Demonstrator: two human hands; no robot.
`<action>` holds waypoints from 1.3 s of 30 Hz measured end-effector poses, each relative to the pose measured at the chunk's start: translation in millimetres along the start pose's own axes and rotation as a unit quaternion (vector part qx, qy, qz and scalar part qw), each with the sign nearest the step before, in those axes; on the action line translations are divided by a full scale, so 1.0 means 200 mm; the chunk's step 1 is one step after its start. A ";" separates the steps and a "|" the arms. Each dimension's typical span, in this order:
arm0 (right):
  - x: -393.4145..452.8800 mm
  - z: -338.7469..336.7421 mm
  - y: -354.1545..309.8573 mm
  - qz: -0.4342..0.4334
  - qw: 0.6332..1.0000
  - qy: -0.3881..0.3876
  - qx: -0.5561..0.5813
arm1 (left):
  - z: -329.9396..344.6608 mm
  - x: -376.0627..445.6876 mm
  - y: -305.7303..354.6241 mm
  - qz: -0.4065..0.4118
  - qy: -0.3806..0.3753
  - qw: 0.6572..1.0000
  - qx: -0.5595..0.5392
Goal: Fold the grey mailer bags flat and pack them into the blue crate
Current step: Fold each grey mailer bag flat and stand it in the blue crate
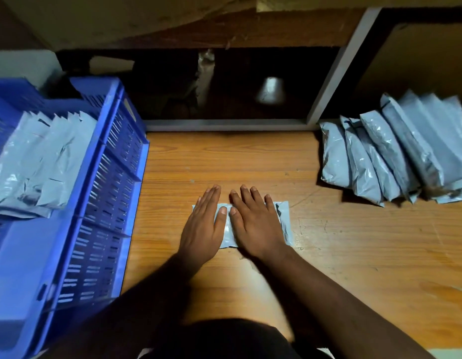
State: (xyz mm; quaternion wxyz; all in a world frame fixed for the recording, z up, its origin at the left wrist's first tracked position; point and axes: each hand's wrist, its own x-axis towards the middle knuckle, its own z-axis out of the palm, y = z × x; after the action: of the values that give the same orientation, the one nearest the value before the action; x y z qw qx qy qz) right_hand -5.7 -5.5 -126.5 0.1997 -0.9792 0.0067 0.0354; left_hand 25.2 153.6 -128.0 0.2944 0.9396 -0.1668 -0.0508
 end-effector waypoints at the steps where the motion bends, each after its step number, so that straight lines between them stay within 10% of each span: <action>1: 0.02 -0.01 -0.01 -0.010 1.000 0.003 -0.005 | -0.02 0.00 -0.01 0.011 0.009 1.000 0.016; 39: -0.09 -0.08 0.12 -0.020 0.999 0.006 -0.048 | 0.04 0.05 0.10 0.107 -0.065 0.985 0.116</action>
State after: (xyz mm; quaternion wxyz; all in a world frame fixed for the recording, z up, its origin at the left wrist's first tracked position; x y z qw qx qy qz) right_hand -23.2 -34.6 -119.7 0.1527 -0.9878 -0.0135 0.0257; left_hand 28.1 129.8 -122.2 0.1753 0.9389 -0.2901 -0.0600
